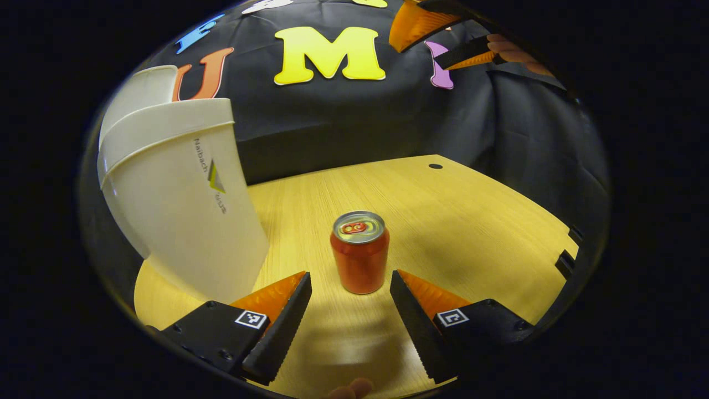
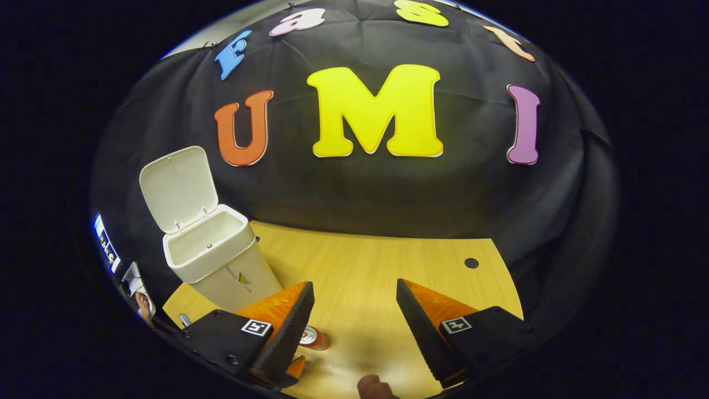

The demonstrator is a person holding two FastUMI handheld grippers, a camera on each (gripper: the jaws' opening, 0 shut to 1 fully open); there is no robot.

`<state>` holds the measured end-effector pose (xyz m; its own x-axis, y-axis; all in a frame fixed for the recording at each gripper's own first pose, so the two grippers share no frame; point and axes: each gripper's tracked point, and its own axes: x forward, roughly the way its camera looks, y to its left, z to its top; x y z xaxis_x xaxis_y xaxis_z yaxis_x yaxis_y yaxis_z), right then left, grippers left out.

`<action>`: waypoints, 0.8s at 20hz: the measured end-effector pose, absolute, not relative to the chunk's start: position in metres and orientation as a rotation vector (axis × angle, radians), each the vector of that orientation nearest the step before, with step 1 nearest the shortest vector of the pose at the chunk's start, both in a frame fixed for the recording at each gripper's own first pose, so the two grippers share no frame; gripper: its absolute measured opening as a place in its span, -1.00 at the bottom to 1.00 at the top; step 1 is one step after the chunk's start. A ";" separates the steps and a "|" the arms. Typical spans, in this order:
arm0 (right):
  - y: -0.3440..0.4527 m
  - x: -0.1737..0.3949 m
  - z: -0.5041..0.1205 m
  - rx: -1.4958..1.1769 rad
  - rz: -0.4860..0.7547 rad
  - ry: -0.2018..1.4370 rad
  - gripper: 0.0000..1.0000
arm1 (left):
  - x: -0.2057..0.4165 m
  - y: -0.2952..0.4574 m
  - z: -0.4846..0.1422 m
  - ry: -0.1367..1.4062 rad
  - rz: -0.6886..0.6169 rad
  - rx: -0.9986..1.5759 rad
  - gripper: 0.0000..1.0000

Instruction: Press the lid of the desktop garbage bin to open it, pick up the crumpled paper on the desktop and throw it into the bin, then pick up the pop can on the desktop and drop it into the bin, and finally close the garbage bin lid.

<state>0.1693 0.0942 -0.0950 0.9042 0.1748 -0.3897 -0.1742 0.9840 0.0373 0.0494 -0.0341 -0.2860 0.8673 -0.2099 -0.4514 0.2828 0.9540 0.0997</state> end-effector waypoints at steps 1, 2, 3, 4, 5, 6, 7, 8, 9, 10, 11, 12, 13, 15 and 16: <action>0.089 0.170 -0.098 -0.003 0.172 0.411 0.89 | 0.053 -0.035 -0.291 0.460 -0.254 0.163 0.91; 0.085 0.170 -0.102 -0.008 0.165 0.420 0.90 | 0.056 -0.038 -0.296 0.467 -0.255 0.154 0.91; 0.081 0.171 -0.105 -0.014 0.159 0.428 0.90 | 0.060 -0.039 -0.300 0.468 -0.252 0.148 0.91; 0.078 0.172 -0.110 -0.021 0.158 0.438 0.90 | 0.065 -0.042 -0.301 0.466 -0.249 0.144 0.91; 0.076 0.174 -0.114 -0.029 0.156 0.447 0.89 | 0.069 -0.045 -0.305 0.464 -0.254 0.139 0.91; 0.072 0.176 -0.117 -0.031 0.150 0.454 0.90 | 0.075 -0.047 -0.308 0.462 -0.256 0.142 0.91; 0.072 0.177 -0.120 -0.026 0.151 0.464 0.90 | 0.081 -0.046 -0.310 0.461 -0.242 0.152 0.91; 0.071 0.178 -0.123 -0.018 0.147 0.471 0.90 | 0.087 -0.046 -0.314 0.466 -0.235 0.154 0.90; 0.070 0.179 -0.127 -0.010 0.148 0.480 0.90 | 0.090 -0.047 -0.317 0.468 -0.232 0.150 0.90; 0.069 0.180 -0.132 -0.005 0.147 0.489 0.90 | 0.095 -0.048 -0.319 0.470 -0.228 0.146 0.90; 0.067 0.180 -0.136 -0.005 0.146 0.499 0.90 | 0.097 -0.050 -0.322 0.474 -0.231 0.142 0.91; 0.065 0.180 -0.141 -0.009 0.143 0.507 0.90 | 0.100 -0.052 -0.324 0.474 -0.240 0.138 0.90; 0.063 0.181 -0.145 -0.014 0.143 0.514 0.90 | 0.104 -0.055 -0.325 0.466 -0.249 0.131 0.90; 0.059 0.180 -0.152 -0.034 0.140 0.528 0.90 | 0.110 -0.059 -0.328 0.467 -0.257 0.136 0.88; 0.056 0.179 -0.155 -0.043 0.140 0.534 0.90 | 0.114 -0.059 -0.330 0.468 -0.254 0.141 0.87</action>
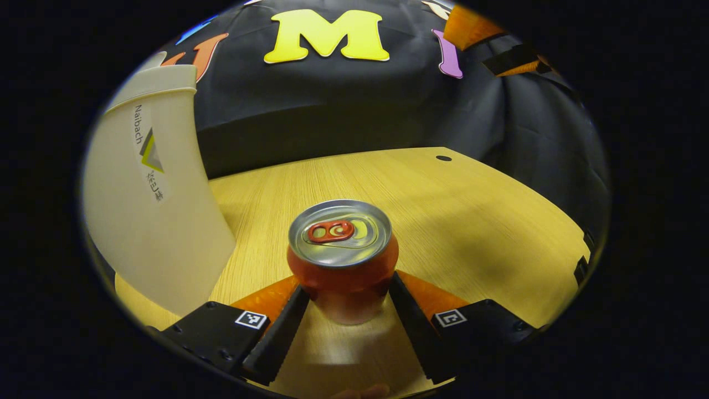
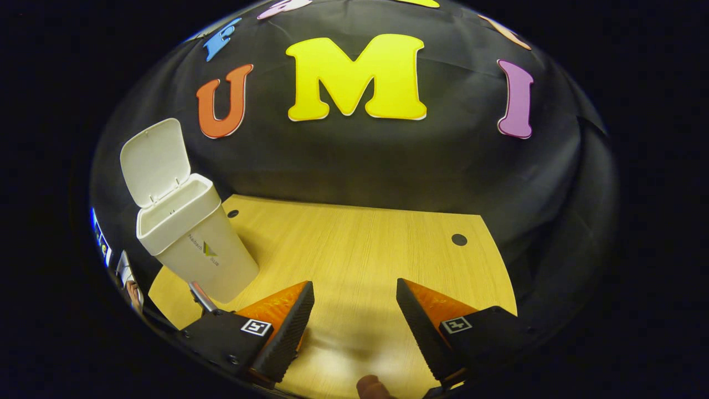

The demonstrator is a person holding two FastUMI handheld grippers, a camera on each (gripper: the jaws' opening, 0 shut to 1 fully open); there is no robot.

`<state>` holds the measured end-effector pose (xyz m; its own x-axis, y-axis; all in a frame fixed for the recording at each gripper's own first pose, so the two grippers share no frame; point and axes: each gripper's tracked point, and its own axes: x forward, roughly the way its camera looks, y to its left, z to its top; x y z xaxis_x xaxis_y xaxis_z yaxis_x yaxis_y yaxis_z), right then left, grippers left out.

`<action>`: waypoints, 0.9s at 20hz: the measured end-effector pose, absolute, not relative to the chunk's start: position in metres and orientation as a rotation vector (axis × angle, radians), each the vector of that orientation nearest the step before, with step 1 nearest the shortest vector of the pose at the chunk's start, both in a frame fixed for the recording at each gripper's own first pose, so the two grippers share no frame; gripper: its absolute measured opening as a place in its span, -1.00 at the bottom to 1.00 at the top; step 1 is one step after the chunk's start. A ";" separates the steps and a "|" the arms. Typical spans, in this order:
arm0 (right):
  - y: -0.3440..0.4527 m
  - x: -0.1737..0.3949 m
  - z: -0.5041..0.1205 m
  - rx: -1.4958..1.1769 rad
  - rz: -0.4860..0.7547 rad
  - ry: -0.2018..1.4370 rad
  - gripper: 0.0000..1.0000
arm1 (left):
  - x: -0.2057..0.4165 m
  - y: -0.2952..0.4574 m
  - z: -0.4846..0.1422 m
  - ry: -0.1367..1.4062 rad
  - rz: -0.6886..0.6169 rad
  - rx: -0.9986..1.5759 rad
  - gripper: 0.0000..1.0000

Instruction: Press the lid of the desktop garbage bin to open it, pick up the crumpled paper on the desktop and throw it into the bin, then pick up the pop can on the desktop and drop it into the bin, and finally close the garbage bin lid.

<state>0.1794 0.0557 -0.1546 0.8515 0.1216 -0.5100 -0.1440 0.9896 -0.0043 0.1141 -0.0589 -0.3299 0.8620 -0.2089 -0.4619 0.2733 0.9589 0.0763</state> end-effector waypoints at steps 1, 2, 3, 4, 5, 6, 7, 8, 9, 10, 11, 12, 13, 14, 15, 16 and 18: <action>0.053 0.179 -0.157 -0.049 0.137 0.539 0.90 | 0.118 -0.059 -0.332 0.471 -0.248 0.147 0.87; 0.049 0.178 -0.158 -0.050 0.135 0.543 0.90 | 0.119 -0.061 -0.334 0.473 -0.247 0.147 0.87; 0.047 0.176 -0.161 -0.049 0.137 0.549 0.90 | 0.119 -0.063 -0.336 0.480 -0.259 0.141 0.87; 0.043 0.174 -0.163 -0.052 0.135 0.555 0.90 | 0.119 -0.066 -0.335 0.478 -0.270 0.134 0.81; 0.039 0.172 -0.164 -0.053 0.135 0.558 0.90 | 0.119 -0.068 -0.335 0.480 -0.274 0.127 0.75; 0.035 0.170 -0.165 -0.052 0.134 0.560 0.90 | 0.118 -0.070 -0.336 0.483 -0.276 0.121 0.72; 0.031 0.168 -0.167 -0.051 0.135 0.563 0.90 | 0.117 -0.069 -0.336 0.488 -0.268 0.119 0.72; 0.028 0.165 -0.169 -0.049 0.138 0.568 0.90 | 0.115 -0.068 -0.335 0.492 -0.260 0.119 0.72; 0.024 0.162 -0.171 -0.047 0.139 0.573 0.90 | 0.115 -0.066 -0.331 0.490 -0.250 0.122 0.72; 0.020 0.160 -0.173 -0.045 0.143 0.577 0.90 | 0.113 -0.065 -0.328 0.488 -0.239 0.123 0.71; 0.016 0.157 -0.175 -0.045 0.147 0.578 0.90 | 0.112 -0.064 -0.323 0.484 -0.229 0.119 0.71; 0.012 0.155 -0.176 -0.047 0.151 0.576 0.90 | 0.109 -0.062 -0.317 0.483 -0.217 0.109 0.71; 0.007 0.153 -0.178 -0.050 0.155 0.575 0.90 | 0.106 -0.060 -0.310 0.483 -0.204 0.095 0.71; 0.002 0.152 -0.181 -0.047 0.160 0.578 0.90 | 0.103 -0.059 -0.303 0.480 -0.192 0.082 0.71; 0.000 0.149 -0.183 -0.041 0.167 0.581 0.90 | 0.100 -0.056 -0.295 0.478 -0.176 0.077 0.71; -0.004 0.146 -0.185 -0.033 0.170 0.584 0.86 | 0.096 -0.053 -0.286 0.475 -0.161 0.081 0.71; -0.010 0.142 -0.193 -0.011 0.182 0.593 0.90 | 0.086 -0.051 -0.265 0.465 -0.131 0.093 0.71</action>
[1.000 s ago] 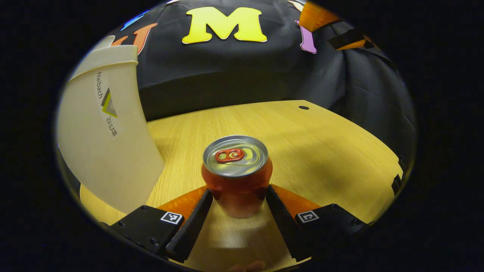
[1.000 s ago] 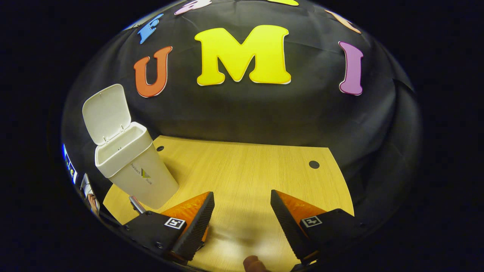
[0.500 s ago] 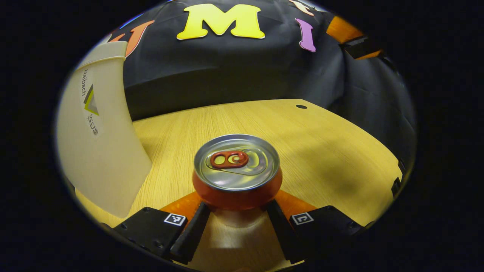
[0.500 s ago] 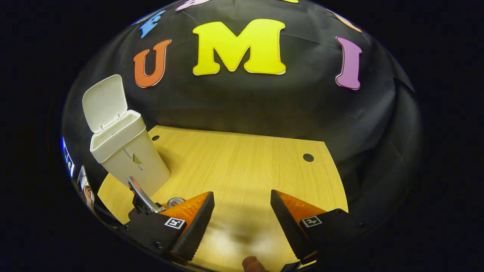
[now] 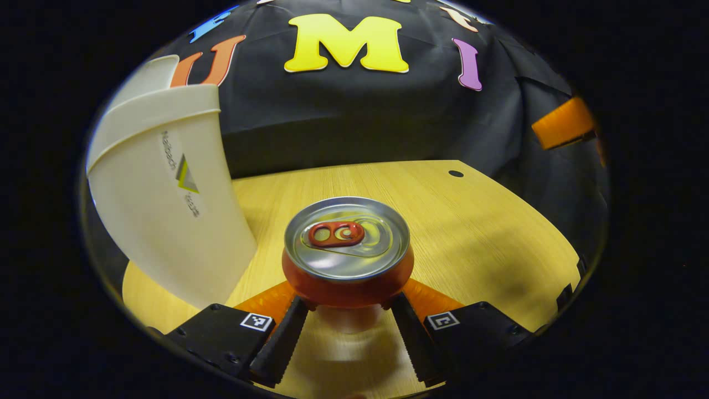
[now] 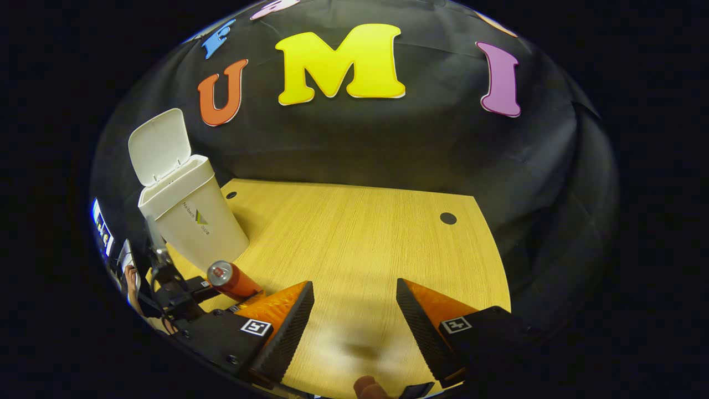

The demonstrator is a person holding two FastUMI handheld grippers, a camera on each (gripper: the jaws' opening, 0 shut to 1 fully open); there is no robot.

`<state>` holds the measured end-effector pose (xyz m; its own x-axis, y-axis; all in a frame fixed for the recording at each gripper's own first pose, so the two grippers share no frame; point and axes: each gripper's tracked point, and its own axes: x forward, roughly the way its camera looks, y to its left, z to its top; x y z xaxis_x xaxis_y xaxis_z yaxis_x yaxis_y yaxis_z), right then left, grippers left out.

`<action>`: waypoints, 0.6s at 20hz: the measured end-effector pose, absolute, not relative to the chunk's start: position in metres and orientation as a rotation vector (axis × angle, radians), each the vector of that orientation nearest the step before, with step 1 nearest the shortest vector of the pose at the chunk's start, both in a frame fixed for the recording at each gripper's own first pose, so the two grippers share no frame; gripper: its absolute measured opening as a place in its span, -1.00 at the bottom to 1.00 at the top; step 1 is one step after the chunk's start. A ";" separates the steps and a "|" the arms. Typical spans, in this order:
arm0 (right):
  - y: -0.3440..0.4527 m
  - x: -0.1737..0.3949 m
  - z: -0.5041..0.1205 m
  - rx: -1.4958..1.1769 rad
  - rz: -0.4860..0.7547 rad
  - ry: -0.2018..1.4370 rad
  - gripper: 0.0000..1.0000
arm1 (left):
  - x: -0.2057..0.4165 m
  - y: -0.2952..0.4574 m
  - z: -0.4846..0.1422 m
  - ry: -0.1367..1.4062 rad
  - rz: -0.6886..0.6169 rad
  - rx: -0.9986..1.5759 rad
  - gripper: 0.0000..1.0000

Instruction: Press the lid of the desktop garbage bin to open it, pick up the crumpled paper on the desktop and throw it into the bin, then pick up the pop can on the desktop and drop it into the bin, and finally close the garbage bin lid.

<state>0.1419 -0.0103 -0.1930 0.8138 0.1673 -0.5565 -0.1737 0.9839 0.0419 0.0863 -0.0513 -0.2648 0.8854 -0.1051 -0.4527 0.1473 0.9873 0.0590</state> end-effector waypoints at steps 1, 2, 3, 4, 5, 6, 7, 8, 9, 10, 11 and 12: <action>-0.013 0.140 -0.198 0.002 0.187 0.598 0.86 | 0.080 -0.051 -0.255 0.463 -0.118 0.090 0.70; -0.014 0.139 -0.203 0.018 0.196 0.604 0.90 | 0.076 -0.050 -0.242 0.453 -0.103 0.084 0.71; -0.015 0.137 -0.208 0.035 0.204 0.609 0.86 | 0.070 -0.050 -0.231 0.452 -0.092 0.073 0.71; -0.017 0.136 -0.212 0.045 0.213 0.609 0.86 | 0.064 -0.048 -0.218 0.452 -0.074 0.069 0.70; -0.017 0.136 -0.217 0.046 0.222 0.607 0.86 | 0.057 -0.044 -0.204 0.451 -0.050 0.073 0.70; -0.016 0.134 -0.220 0.050 0.233 0.607 0.86 | 0.053 -0.040 -0.188 0.442 -0.027 0.082 0.71; -0.015 0.132 -0.224 0.054 0.238 0.610 0.90 | 0.048 -0.035 -0.172 0.441 -0.001 0.089 0.70; -0.016 0.131 -0.228 0.056 0.236 0.613 0.89 | 0.046 -0.031 -0.156 0.437 0.009 0.085 0.70; -0.015 0.130 -0.230 0.063 0.231 0.617 0.89 | 0.045 -0.026 -0.139 0.433 0.018 0.078 0.70; -0.013 0.128 -0.232 0.072 0.221 0.622 0.90 | 0.045 -0.019 -0.122 0.422 0.022 0.075 0.70; -0.009 0.125 -0.231 0.086 0.219 0.625 0.90 | 0.043 -0.011 -0.102 0.409 0.032 0.078 0.70; -0.004 0.124 -0.229 0.097 0.216 0.622 0.90 | 0.046 0.000 -0.082 0.388 0.041 0.082 0.70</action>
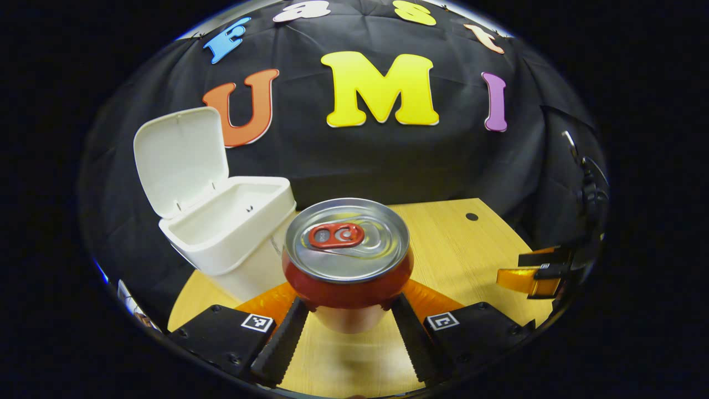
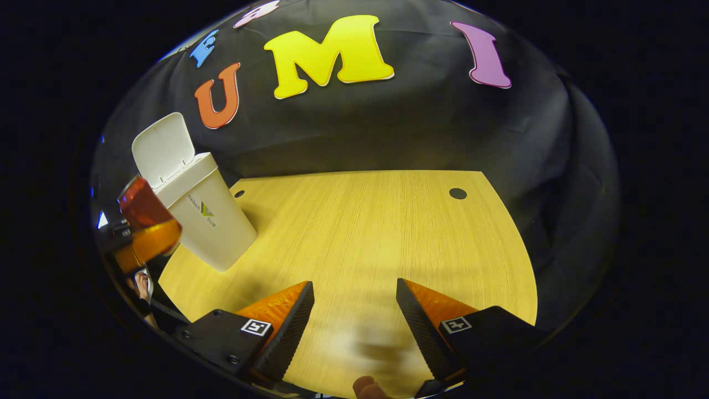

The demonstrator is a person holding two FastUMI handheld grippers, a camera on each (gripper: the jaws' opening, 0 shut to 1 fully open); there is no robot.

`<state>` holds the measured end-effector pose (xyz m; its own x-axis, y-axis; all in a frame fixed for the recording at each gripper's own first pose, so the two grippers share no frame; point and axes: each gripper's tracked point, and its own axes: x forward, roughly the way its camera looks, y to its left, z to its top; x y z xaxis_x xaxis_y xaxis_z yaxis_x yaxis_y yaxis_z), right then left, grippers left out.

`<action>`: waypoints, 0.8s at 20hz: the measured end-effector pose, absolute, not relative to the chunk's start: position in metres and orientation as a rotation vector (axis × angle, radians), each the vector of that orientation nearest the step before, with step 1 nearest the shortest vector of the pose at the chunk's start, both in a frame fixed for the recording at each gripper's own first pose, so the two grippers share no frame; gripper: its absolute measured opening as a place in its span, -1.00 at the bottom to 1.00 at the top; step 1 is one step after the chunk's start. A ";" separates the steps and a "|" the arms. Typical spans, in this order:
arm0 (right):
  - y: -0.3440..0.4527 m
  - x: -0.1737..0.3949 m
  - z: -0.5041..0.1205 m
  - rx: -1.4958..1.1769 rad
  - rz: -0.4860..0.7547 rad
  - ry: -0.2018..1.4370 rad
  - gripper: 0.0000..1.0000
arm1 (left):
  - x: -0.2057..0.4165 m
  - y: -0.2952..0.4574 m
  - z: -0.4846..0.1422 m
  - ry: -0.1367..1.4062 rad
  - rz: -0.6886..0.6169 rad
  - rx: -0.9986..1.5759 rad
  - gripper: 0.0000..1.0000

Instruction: Press the lid of the desktop garbage bin to open it, pick up the crumpled paper on the desktop and throw it into the bin, then pick up the pop can on the desktop and drop it into the bin, and finally close the garbage bin lid.

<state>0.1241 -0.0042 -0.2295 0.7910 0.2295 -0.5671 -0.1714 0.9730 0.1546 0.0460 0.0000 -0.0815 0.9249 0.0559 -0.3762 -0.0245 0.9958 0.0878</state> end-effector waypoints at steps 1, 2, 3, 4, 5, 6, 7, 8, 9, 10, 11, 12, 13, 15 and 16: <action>-0.001 0.124 -0.229 0.100 0.210 0.617 0.86 | 0.052 0.015 -0.060 0.363 0.059 0.092 0.70; 0.003 0.125 -0.230 0.102 0.207 0.617 0.86 | 0.060 0.028 -0.046 0.346 0.079 0.101 0.69; 0.007 0.125 -0.231 0.105 0.199 0.623 0.84 | 0.065 0.043 -0.034 0.338 0.099 0.106 0.69; 0.011 0.125 -0.229 0.115 0.193 0.622 0.86 | 0.069 0.059 -0.024 0.330 0.120 0.105 0.70; 0.014 0.126 -0.227 0.127 0.184 0.620 0.86 | 0.075 0.073 -0.014 0.317 0.139 0.091 0.70; 0.018 0.127 -0.226 0.136 0.176 0.621 0.86 | 0.081 0.088 -0.008 0.311 0.160 0.076 0.70; 0.021 0.128 -0.224 0.141 0.168 0.618 0.86 | 0.087 0.105 -0.003 0.306 0.181 0.068 0.69; 0.023 0.129 -0.221 0.144 0.161 0.611 0.90 | 0.094 0.119 -0.001 0.309 0.201 0.063 0.70; 0.026 0.129 -0.219 0.144 0.156 0.606 0.90 | 0.102 0.134 -0.002 0.322 0.214 0.058 0.69; 0.027 0.129 -0.218 0.139 0.146 0.603 0.90 | 0.109 0.147 -0.004 0.326 0.232 0.052 0.70; 0.027 0.130 -0.218 0.133 0.136 0.602 0.86 | 0.118 0.158 -0.007 0.338 0.242 0.045 0.70; 0.028 0.130 -0.217 0.132 0.127 0.603 0.90 | 0.128 0.167 -0.011 0.340 0.248 0.039 0.69; 0.028 0.130 -0.217 0.132 0.116 0.607 0.90 | 0.136 0.177 -0.018 0.352 0.264 0.037 0.70; 0.030 0.128 -0.215 0.128 0.099 0.606 0.86 | 0.149 0.195 -0.033 0.375 0.300 0.037 0.70; 0.029 0.126 -0.215 0.119 0.089 0.606 0.86 | 0.157 0.200 -0.039 0.384 0.307 0.027 0.70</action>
<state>0.1263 0.0291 -0.2151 0.8182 0.1184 -0.5626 -0.0485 0.9893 0.1376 0.1567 0.1997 -0.0386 0.8815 0.2997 -0.3647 -0.2896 0.9535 0.0835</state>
